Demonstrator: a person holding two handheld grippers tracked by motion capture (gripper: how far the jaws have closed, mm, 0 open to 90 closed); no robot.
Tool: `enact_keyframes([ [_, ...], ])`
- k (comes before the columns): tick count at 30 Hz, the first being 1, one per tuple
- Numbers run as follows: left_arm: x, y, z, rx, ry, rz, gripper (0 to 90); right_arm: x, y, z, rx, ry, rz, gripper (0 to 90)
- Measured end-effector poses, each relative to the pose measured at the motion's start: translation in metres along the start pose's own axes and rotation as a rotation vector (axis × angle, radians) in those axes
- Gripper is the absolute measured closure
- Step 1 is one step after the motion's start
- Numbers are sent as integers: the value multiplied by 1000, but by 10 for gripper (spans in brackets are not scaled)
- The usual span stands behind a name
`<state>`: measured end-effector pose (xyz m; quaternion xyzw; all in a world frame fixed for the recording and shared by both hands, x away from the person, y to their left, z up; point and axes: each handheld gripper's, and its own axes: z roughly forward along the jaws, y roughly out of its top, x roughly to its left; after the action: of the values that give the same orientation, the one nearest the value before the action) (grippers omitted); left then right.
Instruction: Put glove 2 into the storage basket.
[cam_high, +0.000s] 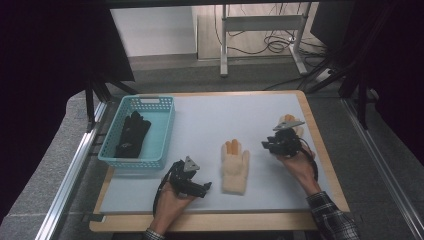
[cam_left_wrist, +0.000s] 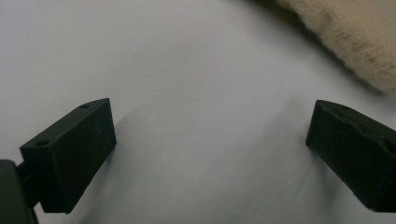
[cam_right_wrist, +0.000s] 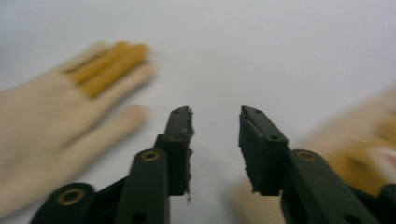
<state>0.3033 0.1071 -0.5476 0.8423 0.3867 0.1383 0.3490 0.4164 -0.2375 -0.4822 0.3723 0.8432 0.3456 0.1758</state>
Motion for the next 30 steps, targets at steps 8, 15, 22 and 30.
enact_keyframes([
  [8,0,0,0,0,0,-1,18,-63,-20,-29,3,-137,166,722],
  [15,0,0,0,0,0,-2,18,-88,-44,-32,2,-192,246,646],
  [22,0,0,0,-2,0,-2,18,-91,-45,-27,-32,-187,253,520],
  [30,0,0,0,-2,1,-1,18,-84,-32,-7,-67,-125,175,368],
])
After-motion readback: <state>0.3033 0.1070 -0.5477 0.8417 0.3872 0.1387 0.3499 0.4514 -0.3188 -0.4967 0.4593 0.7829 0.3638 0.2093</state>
